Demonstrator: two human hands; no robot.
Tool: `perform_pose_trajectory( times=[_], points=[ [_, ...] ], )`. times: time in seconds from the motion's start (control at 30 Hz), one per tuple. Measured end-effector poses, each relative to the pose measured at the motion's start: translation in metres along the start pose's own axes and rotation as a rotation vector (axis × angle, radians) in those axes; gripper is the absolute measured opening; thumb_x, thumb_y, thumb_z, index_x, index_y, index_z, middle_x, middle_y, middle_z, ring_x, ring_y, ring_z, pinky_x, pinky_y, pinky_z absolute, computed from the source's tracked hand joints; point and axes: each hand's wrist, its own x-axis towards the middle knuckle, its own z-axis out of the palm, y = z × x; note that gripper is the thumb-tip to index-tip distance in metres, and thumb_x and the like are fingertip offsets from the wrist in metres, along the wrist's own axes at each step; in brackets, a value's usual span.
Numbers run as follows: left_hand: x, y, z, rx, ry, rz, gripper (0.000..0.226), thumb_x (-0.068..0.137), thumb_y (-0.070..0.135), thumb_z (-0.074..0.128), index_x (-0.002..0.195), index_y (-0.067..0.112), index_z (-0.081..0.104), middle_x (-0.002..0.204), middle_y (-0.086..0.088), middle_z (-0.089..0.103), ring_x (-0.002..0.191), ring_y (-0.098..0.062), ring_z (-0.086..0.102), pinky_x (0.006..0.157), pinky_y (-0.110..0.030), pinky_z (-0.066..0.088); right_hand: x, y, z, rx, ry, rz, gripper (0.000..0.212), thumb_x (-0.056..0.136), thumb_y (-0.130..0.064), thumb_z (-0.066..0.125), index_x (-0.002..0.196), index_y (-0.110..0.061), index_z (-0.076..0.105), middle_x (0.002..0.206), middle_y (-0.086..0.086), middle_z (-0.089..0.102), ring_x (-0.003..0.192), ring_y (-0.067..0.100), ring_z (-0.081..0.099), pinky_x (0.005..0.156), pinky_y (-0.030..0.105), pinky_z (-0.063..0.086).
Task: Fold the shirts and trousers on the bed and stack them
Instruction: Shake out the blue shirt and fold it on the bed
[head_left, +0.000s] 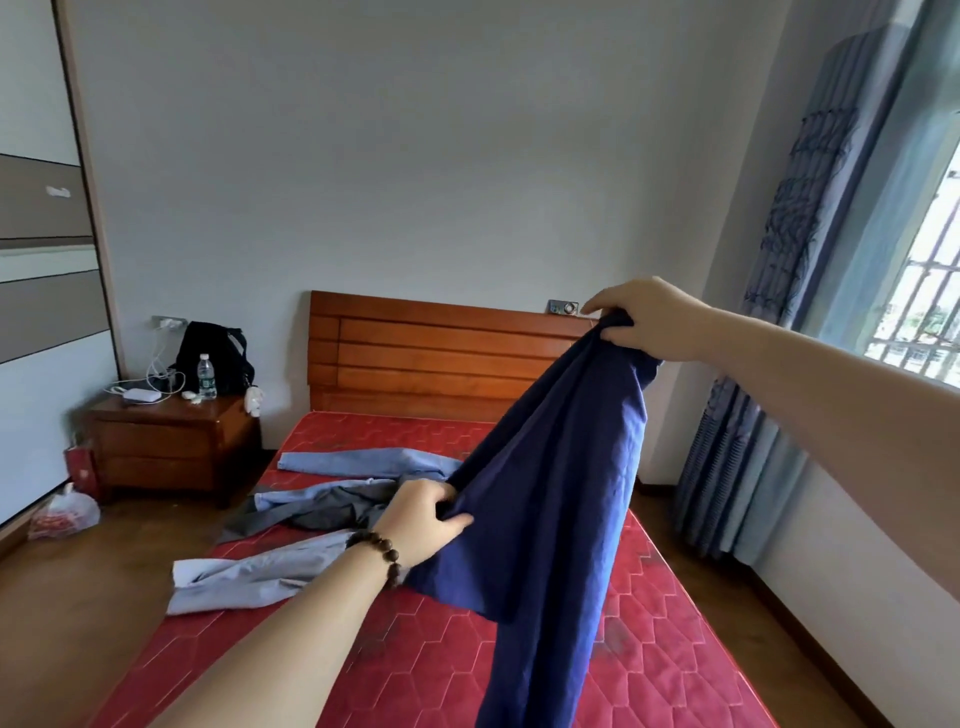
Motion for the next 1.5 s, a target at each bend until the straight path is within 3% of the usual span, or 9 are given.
perform_pose_trajectory(
  times=[0.1, 0.2, 0.43, 0.63, 0.73, 0.9, 1.1, 1.37, 1.5],
  points=[
    [0.0, -0.017, -0.028, -0.021, 0.126, -0.071, 0.021, 0.081, 0.024, 0.075, 0.064, 0.023, 0.061, 0.063, 0.009, 0.063, 0.061, -0.004, 0.057, 0.052, -0.009, 0.034, -0.01, 0.017, 0.006, -0.046, 0.001, 0.02, 0.024, 0.089, -0.007, 0.059, 0.111, -0.008, 0.068, 0.112, 0.007, 0.067, 0.107, 0.025, 0.057, 0.09, 0.021, 0.034],
    [-0.002, -0.03, -0.057, -0.065, 0.204, -0.087, 0.015, 0.079, 0.02, 0.077, 0.069, 0.014, 0.068, 0.064, 0.005, 0.066, 0.061, -0.006, 0.057, 0.053, -0.01, 0.037, -0.02, 0.028, 0.017, 0.023, 0.063, 0.091, 0.017, 0.089, -0.005, 0.059, 0.101, -0.009, 0.069, 0.101, 0.005, 0.068, 0.097, 0.022, 0.057, 0.083, 0.022, 0.035],
    [-0.011, -0.044, -0.083, -0.171, 0.274, -0.092, 0.019, 0.08, 0.023, 0.077, 0.068, 0.011, 0.068, 0.064, -0.008, 0.066, 0.059, -0.006, 0.053, 0.056, -0.016, 0.041, -0.042, 0.027, 0.046, 0.073, 0.052, 0.207, 0.013, 0.09, -0.01, 0.059, 0.101, -0.012, 0.066, 0.095, 0.005, 0.066, 0.088, 0.024, 0.056, 0.081, 0.033, 0.045],
    [-0.026, -0.065, -0.08, -0.329, 0.266, -0.17, 0.02, 0.082, 0.018, 0.075, 0.101, 0.022, 0.069, 0.088, 0.002, 0.07, 0.084, -0.01, 0.065, 0.075, -0.02, 0.049, -0.077, 0.024, 0.064, 0.079, -0.134, 0.179, 0.014, 0.081, -0.019, 0.074, 0.092, -0.011, 0.072, 0.085, 0.002, 0.069, 0.087, 0.024, 0.061, 0.082, 0.033, 0.042],
    [-0.042, -0.071, -0.072, -0.397, 0.27, -0.195, 0.006, 0.083, 0.014, 0.074, 0.082, 0.02, 0.073, 0.075, 0.008, 0.072, 0.074, -0.006, 0.065, 0.064, -0.01, 0.048, -0.102, 0.021, 0.079, 0.239, -0.131, 0.259, 0.008, 0.08, -0.021, 0.075, 0.086, -0.015, 0.072, 0.083, 0.0, 0.069, 0.084, 0.022, 0.062, 0.084, 0.039, 0.047],
    [-0.079, -0.069, -0.058, -0.583, 0.24, -0.268, 0.015, 0.087, 0.015, 0.069, 0.075, 0.022, 0.074, 0.07, 0.007, 0.07, 0.066, -0.004, 0.062, 0.065, -0.021, 0.049, -0.151, 0.01, 0.102, 0.555, -0.009, 0.412, 0.008, 0.079, -0.024, 0.077, 0.079, -0.03, 0.071, 0.08, -0.009, 0.071, 0.078, 0.011, 0.064, 0.072, 0.025, 0.048],
    [-0.143, -0.044, -0.045, -0.75, 0.293, -0.374, 0.012, 0.087, 0.015, 0.068, 0.079, 0.021, 0.075, 0.081, -0.004, 0.069, 0.085, -0.024, 0.058, 0.081, -0.042, 0.045, -0.207, -0.004, 0.105, 0.8, 0.124, 0.487, 0.008, 0.075, -0.022, 0.079, 0.08, -0.026, 0.075, 0.08, -0.005, 0.073, 0.077, 0.008, 0.066, 0.067, 0.022, 0.053],
    [-0.232, 0.019, -0.024, -0.764, 0.277, -0.399, 0.011, 0.091, 0.003, 0.059, 0.083, 0.006, 0.066, 0.065, 0.004, 0.068, 0.059, -0.006, 0.061, 0.058, -0.019, 0.049, -0.282, 0.003, 0.067, 0.74, -0.134, 0.341, 0.009, 0.076, -0.025, 0.079, 0.081, -0.03, 0.074, 0.083, -0.007, 0.073, 0.079, 0.009, 0.066, 0.075, 0.027, 0.052],
    [-0.251, 0.026, -0.015, -0.848, 0.281, -0.473, 0.01, 0.092, 0.005, 0.059, 0.086, 0.005, 0.067, 0.073, -0.003, 0.07, 0.066, -0.011, 0.065, 0.064, -0.022, 0.054, -0.278, 0.004, 0.061, 0.69, -0.209, 0.294, 0.009, 0.078, -0.02, 0.077, 0.081, -0.028, 0.073, 0.082, -0.007, 0.073, 0.078, 0.01, 0.066, 0.071, 0.02, 0.05]
  ],
)
